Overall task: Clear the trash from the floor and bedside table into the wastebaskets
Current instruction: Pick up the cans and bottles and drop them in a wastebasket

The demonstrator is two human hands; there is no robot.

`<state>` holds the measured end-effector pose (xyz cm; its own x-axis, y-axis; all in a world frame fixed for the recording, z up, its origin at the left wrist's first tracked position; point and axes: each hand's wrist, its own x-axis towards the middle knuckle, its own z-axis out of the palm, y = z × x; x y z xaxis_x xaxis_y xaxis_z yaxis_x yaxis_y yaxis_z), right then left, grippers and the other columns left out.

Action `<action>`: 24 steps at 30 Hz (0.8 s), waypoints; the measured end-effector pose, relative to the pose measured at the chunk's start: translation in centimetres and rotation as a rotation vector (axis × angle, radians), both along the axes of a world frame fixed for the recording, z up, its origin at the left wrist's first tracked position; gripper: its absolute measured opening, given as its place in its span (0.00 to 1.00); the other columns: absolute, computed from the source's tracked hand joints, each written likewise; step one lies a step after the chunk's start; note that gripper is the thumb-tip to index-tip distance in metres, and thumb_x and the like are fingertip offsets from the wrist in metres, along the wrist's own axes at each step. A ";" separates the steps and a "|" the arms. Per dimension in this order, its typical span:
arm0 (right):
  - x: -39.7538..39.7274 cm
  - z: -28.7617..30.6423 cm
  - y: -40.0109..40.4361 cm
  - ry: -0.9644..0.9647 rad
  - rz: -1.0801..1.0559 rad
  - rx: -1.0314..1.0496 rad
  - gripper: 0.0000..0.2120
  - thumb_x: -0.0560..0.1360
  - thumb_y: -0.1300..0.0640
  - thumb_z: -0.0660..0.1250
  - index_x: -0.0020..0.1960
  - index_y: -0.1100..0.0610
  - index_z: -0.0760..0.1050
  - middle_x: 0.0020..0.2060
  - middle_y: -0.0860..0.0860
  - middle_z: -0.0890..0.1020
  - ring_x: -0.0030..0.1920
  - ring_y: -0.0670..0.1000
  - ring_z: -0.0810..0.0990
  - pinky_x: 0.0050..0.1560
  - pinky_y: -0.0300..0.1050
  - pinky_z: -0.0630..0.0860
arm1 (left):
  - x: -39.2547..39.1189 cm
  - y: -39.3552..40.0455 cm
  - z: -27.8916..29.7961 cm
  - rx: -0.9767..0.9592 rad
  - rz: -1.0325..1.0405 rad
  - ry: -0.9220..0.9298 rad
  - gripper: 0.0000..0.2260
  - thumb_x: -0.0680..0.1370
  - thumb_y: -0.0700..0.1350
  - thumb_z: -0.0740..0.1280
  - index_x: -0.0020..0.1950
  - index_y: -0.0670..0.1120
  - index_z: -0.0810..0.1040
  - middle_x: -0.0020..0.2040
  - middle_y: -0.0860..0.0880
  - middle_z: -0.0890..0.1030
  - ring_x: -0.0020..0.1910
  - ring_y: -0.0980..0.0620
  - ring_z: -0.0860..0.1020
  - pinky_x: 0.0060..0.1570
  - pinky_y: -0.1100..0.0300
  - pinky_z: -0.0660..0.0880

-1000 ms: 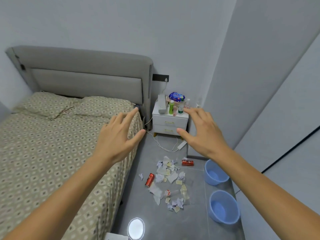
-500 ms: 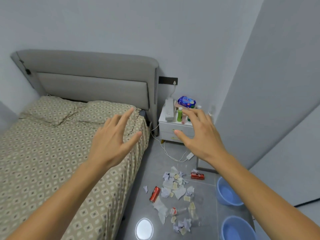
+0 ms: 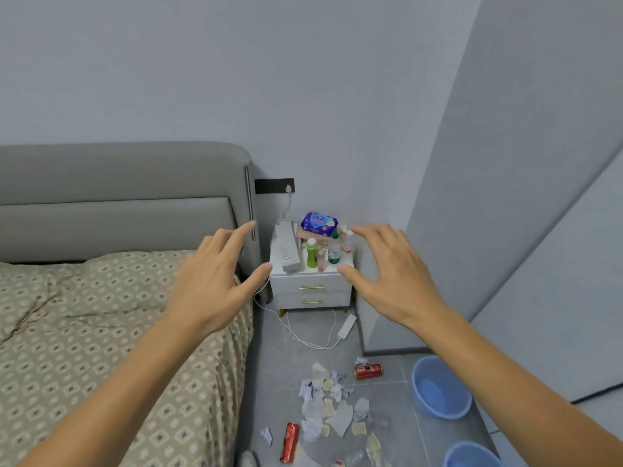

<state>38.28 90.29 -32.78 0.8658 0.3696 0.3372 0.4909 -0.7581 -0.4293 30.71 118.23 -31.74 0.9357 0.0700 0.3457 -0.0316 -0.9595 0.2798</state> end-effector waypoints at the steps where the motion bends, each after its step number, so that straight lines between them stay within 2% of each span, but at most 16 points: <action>1: 0.7 -0.1 0.6 0.003 -0.040 0.003 0.29 0.76 0.36 0.64 0.73 0.45 0.66 0.64 0.44 0.72 0.64 0.49 0.71 0.61 0.53 0.75 | 1.9 0.9 -0.3 -0.002 -0.037 0.005 0.31 0.78 0.68 0.55 0.79 0.56 0.62 0.59 0.54 0.74 0.59 0.51 0.72 0.50 0.52 0.71; 6: 3.5 -0.3 3.5 0.011 -0.265 0.040 0.29 0.76 0.36 0.65 0.73 0.45 0.67 0.65 0.43 0.72 0.64 0.48 0.71 0.58 0.49 0.74 | 10.2 4.2 -1.2 0.009 -0.226 0.032 0.30 0.79 0.68 0.55 0.78 0.56 0.63 0.61 0.53 0.74 0.59 0.49 0.73 0.47 0.53 0.68; 11: 3.7 -0.7 4.2 -0.004 -0.410 0.065 0.28 0.76 0.37 0.66 0.73 0.46 0.68 0.64 0.43 0.73 0.64 0.48 0.72 0.59 0.47 0.73 | 15.3 3.7 -1.5 -0.041 -0.398 0.083 0.29 0.79 0.67 0.57 0.78 0.56 0.64 0.61 0.53 0.74 0.61 0.49 0.72 0.53 0.49 0.72; 16: 3.1 -1.8 2.0 0.020 -0.492 0.052 0.28 0.76 0.39 0.68 0.72 0.48 0.69 0.64 0.45 0.74 0.63 0.50 0.72 0.58 0.47 0.74 | 17.6 0.6 -1.9 -0.052 -0.496 0.113 0.30 0.78 0.66 0.58 0.78 0.56 0.64 0.65 0.52 0.75 0.66 0.48 0.72 0.56 0.48 0.72; 20: 2.4 -3.0 -0.6 0.038 -0.530 0.084 0.29 0.76 0.38 0.67 0.73 0.48 0.68 0.64 0.45 0.73 0.63 0.51 0.72 0.59 0.48 0.74 | 17.7 -2.7 -2.2 -0.026 -0.553 0.122 0.29 0.78 0.67 0.57 0.77 0.57 0.64 0.64 0.53 0.75 0.65 0.50 0.71 0.53 0.49 0.72; 24: 0.7 -5.1 -2.6 0.044 -0.614 0.107 0.30 0.76 0.37 0.65 0.73 0.50 0.69 0.64 0.47 0.74 0.63 0.52 0.73 0.58 0.50 0.75 | 18.4 -6.7 -3.2 -0.010 -0.670 0.154 0.27 0.80 0.65 0.61 0.77 0.59 0.64 0.65 0.53 0.75 0.67 0.50 0.70 0.53 0.52 0.68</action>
<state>39.02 87.67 -37.87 0.9234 -0.2341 0.3040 -0.0409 -0.8478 -0.5287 49.07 111.51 -34.90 0.8166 -0.5386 0.2075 -0.5765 -0.7442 0.3373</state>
